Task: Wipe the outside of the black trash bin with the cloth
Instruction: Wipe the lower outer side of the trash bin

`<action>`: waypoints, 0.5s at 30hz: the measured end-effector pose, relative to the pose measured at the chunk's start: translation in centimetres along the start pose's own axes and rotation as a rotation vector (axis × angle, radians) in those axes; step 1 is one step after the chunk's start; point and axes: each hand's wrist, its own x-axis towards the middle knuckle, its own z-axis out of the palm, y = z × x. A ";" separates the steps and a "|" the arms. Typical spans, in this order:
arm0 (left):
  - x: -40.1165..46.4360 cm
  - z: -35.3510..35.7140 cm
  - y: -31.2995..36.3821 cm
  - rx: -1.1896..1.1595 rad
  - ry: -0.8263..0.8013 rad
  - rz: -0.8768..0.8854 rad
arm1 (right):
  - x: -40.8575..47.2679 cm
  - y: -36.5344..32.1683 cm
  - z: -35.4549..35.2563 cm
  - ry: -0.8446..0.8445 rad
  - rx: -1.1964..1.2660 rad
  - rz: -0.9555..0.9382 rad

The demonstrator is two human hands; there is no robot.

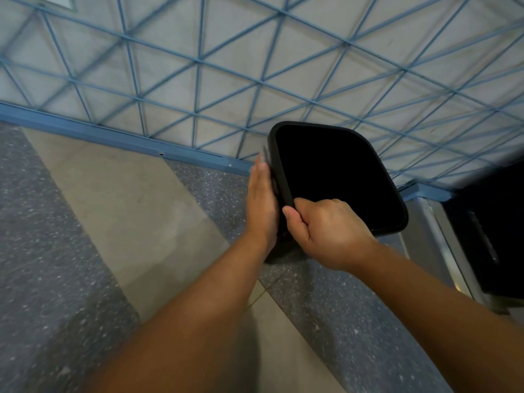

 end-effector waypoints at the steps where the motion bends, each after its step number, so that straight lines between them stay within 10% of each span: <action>1: -0.7 0.3 0.3 0.000 0.002 0.044 | 0.0 0.0 0.0 0.000 0.001 -0.009; 15: 1.1 -0.8 -1.9 -0.051 -0.042 -0.028 | 0.2 -0.2 0.0 0.006 -0.021 -0.023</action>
